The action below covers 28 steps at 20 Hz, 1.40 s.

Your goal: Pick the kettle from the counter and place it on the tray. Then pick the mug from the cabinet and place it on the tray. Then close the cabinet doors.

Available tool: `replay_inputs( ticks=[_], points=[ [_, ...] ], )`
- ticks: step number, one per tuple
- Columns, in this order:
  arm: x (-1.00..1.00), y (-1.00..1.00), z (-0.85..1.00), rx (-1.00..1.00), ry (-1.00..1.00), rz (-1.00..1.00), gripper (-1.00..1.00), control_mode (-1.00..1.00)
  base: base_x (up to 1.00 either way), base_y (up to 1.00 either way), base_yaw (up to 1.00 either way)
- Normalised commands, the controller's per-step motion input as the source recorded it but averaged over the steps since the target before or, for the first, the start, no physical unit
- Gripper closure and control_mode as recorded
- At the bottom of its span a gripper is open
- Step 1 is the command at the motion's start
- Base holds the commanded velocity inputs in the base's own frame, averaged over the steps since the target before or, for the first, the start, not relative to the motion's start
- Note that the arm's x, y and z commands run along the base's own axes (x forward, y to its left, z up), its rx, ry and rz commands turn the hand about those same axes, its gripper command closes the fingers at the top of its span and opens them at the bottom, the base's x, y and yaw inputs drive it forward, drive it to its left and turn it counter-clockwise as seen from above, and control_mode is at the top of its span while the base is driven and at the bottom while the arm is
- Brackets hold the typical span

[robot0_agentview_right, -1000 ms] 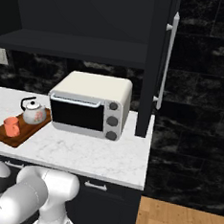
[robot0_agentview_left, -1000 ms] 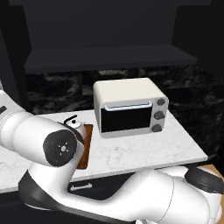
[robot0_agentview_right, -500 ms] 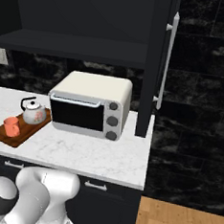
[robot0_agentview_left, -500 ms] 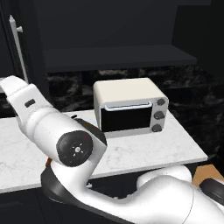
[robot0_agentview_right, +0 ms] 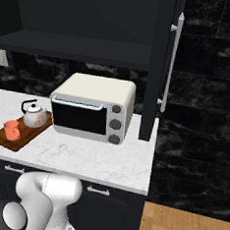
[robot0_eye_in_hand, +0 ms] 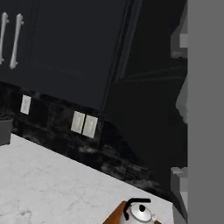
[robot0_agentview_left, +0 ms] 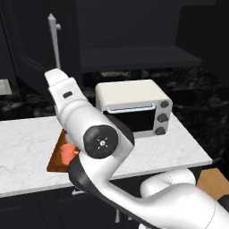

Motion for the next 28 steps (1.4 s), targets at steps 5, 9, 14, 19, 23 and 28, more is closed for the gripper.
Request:
replay_inputs(
  ticks=[5, 9, 14, 19, 23, 28],
  points=[
    [0.65, -0.58, 0.00, 0.00, 0.02, -0.20, -1.00, -1.00, 0.00, 0.00, 0.00],
    [0.71, -0.56, 0.00, 0.00, 0.03, -0.16, -1.00, -1.00, 0.00, 0.00, 0.00],
    [0.77, -0.52, 0.00, 0.00, 0.09, -0.13, -1.00, -1.00, 0.00, 0.00, 0.00],
    [0.83, -0.47, -0.03, 0.00, 0.12, -0.11, -1.00, -1.00, 0.00, 0.00, 0.00],
    [0.92, -0.33, -0.06, 0.00, 0.15, -0.07, -1.00, -1.00, 0.00, 0.00, 0.00],
    [0.94, -0.18, -0.09, -0.01, 0.12, -0.02, -1.00, -1.00, 0.00, 0.00, 0.00]
  ],
)
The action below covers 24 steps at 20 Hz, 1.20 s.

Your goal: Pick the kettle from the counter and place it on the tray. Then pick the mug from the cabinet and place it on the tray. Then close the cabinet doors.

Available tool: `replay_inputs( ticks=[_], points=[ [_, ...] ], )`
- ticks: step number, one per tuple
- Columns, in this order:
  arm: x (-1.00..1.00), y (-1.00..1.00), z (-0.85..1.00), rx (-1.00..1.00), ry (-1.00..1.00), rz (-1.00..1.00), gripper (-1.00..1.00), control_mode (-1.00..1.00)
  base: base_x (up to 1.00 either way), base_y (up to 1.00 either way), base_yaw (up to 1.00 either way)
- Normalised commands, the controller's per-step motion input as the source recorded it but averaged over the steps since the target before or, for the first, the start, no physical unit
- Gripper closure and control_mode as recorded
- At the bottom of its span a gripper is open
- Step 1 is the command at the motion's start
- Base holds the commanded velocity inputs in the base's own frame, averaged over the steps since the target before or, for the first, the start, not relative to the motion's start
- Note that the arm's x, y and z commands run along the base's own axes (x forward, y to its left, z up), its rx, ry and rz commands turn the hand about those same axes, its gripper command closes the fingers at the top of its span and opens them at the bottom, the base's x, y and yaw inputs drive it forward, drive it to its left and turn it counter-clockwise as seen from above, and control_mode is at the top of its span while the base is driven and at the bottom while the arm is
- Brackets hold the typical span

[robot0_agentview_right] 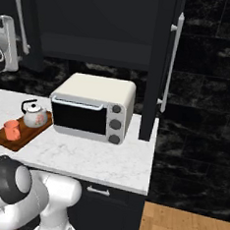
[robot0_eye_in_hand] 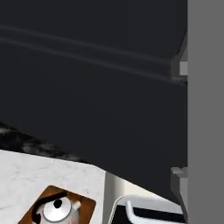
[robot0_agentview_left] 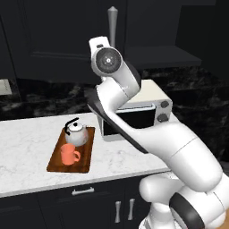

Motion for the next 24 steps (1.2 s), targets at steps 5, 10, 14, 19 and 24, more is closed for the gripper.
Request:
replay_inputs(
  ticks=[5, 10, 14, 19, 24],
  points=[
    [0.84, -0.10, -0.26, -0.10, 0.06, -0.03, -1.00, -1.00, 0.00, 0.00, 0.00],
    [0.79, -0.01, -0.20, -0.08, 0.00, -0.01, -1.00, -1.00, 0.00, 0.00, 0.00],
    [0.48, 0.01, -0.15, -0.01, 0.00, 0.00, -1.00, -1.00, 0.00, 0.00, 0.00],
    [0.59, 0.04, -0.26, -0.01, 0.00, 0.00, -1.00, -1.00, 0.00, 0.00, 0.00],
    [0.52, 0.08, -0.29, -0.01, 0.00, 0.00, -1.00, -1.00, 0.00, 0.00, 0.00]
  ],
)
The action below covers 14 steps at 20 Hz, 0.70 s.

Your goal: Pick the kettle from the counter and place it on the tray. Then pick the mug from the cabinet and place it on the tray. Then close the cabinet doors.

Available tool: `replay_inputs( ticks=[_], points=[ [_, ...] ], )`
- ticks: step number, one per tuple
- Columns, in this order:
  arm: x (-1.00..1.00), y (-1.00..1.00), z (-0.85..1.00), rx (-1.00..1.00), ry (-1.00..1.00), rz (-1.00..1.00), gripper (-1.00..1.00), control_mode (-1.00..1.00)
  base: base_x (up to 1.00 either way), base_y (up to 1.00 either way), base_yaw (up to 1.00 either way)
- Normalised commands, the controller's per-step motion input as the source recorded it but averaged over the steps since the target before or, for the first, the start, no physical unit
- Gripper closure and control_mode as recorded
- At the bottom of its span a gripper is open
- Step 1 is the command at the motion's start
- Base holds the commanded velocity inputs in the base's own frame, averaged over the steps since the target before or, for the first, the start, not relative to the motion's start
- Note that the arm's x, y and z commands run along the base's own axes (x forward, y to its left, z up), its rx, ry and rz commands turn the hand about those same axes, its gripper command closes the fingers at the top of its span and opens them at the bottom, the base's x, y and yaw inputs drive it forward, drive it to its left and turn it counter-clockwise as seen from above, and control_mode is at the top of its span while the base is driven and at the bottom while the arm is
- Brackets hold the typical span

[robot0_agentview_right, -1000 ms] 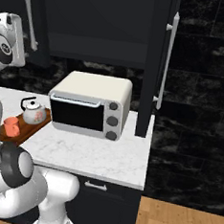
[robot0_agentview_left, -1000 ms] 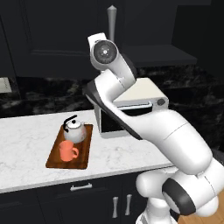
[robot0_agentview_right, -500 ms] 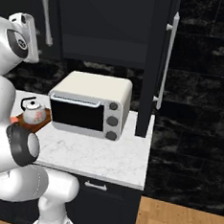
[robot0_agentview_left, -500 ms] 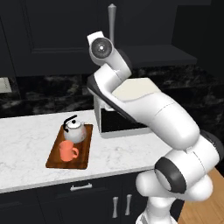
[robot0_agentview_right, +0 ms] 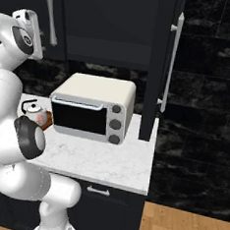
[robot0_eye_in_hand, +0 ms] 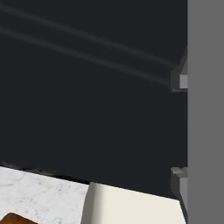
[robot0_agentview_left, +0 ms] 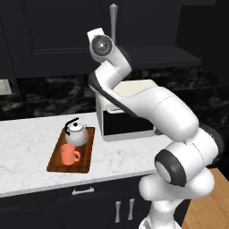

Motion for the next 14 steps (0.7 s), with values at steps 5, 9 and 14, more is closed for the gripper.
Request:
replay_inputs(
  ticks=[5, 9, 14],
  points=[
    [0.12, 0.14, -0.36, -0.05, 0.01, 0.00, -1.00, -1.00, 0.00, 0.00, 0.00],
    [-0.58, 0.11, -0.09, -0.02, 0.04, 0.00, -1.00, -1.00, 0.00, 0.00, 0.00],
    [-0.93, 0.00, 0.10, 0.00, 0.00, 0.00, -1.00, -1.00, 0.00, 0.00, 0.00]
  ],
)
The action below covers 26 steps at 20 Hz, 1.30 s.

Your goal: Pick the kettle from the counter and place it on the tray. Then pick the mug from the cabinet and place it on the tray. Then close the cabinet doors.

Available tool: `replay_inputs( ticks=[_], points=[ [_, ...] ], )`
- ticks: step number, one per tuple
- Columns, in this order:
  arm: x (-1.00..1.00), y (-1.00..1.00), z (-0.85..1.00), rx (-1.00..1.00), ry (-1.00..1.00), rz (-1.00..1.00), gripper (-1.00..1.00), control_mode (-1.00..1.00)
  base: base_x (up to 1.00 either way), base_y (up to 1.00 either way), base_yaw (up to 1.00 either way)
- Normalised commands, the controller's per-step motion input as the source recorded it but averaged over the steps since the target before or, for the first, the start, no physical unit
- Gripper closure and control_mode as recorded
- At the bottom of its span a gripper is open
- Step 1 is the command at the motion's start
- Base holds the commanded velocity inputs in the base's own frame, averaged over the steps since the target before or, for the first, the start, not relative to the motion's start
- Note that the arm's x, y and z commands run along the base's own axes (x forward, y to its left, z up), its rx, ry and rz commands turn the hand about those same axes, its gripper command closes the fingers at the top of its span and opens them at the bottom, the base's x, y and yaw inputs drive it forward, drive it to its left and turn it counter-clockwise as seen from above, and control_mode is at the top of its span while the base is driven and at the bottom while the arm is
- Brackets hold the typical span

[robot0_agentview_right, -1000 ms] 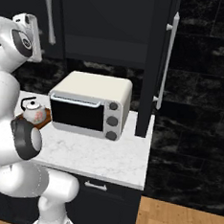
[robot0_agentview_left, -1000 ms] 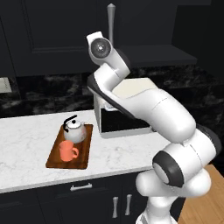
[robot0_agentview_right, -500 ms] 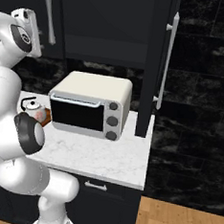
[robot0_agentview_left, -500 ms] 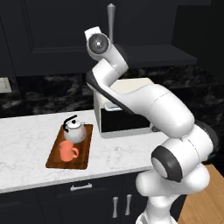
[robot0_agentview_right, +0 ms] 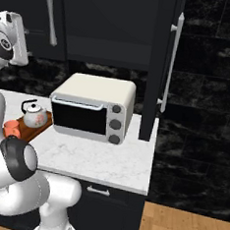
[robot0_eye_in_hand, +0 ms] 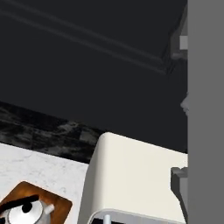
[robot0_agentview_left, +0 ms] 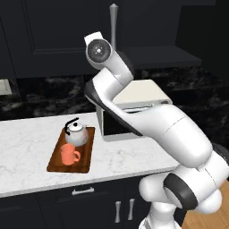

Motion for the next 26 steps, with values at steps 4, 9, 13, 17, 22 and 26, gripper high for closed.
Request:
replay_inputs(
  ticks=[4, 9, 13, 17, 22, 26],
  points=[
    [-1.00, -0.03, 0.10, 0.00, -0.01, 0.00, -1.00, -1.00, 0.00, 0.00, 0.00],
    [-0.99, -0.05, 0.08, 0.00, -0.01, 0.00, -1.00, -1.00, 0.00, 0.00, 0.00],
    [-0.96, -0.06, 0.03, 0.00, -0.01, 0.00, -1.00, -1.00, 0.00, 0.00, 0.00],
    [-0.83, -0.04, 0.00, 0.00, 0.00, 0.00, -1.00, -1.00, 0.00, 0.00, 0.00],
    [-0.69, -0.17, 0.00, 0.03, 0.13, 0.00, -1.00, -1.00, 0.00, 0.00, 0.00],
    [-0.63, -0.24, 0.01, 0.08, 0.11, -0.03, -1.00, -1.00, 0.00, 0.00, 0.00]
  ],
)
